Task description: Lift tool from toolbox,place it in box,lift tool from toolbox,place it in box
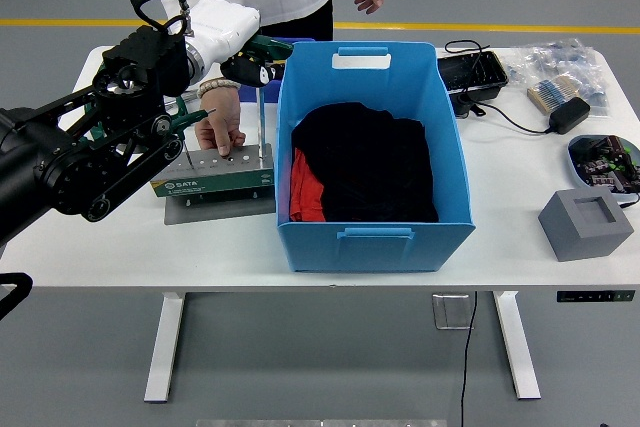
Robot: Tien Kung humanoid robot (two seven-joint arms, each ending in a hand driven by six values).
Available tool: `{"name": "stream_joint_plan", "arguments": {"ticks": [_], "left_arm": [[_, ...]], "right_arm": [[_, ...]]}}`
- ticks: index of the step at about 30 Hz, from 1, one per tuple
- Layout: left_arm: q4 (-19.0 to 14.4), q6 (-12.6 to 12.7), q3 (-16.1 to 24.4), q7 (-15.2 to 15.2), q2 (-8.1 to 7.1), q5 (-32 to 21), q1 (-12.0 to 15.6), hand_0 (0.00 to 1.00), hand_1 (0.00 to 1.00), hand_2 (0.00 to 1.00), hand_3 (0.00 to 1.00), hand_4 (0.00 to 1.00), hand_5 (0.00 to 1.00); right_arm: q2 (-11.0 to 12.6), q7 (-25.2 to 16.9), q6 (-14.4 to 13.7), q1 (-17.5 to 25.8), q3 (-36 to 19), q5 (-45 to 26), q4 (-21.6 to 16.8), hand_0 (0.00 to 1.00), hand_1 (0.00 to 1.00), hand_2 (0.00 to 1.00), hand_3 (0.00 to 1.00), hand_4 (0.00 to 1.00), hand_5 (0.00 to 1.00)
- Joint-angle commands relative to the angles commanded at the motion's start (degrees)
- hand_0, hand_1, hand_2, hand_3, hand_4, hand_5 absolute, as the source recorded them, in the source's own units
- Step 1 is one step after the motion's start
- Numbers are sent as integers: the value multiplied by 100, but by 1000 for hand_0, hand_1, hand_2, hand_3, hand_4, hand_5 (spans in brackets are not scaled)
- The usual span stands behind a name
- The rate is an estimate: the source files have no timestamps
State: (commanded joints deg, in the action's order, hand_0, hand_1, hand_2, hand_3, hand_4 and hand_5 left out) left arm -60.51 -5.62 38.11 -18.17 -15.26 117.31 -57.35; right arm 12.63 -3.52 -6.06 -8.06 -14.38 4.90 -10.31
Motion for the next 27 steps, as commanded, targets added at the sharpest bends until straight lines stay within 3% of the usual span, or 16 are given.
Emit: {"name": "stream_joint_plan", "arguments": {"ticks": [27], "left_arm": [[-360,-212,285,-144,-142,-212,-69,295,135,153,146,645,395]], "right_arm": [[0,1,1,-6,-24,18,0,684,659,712,572,782,723]]}}
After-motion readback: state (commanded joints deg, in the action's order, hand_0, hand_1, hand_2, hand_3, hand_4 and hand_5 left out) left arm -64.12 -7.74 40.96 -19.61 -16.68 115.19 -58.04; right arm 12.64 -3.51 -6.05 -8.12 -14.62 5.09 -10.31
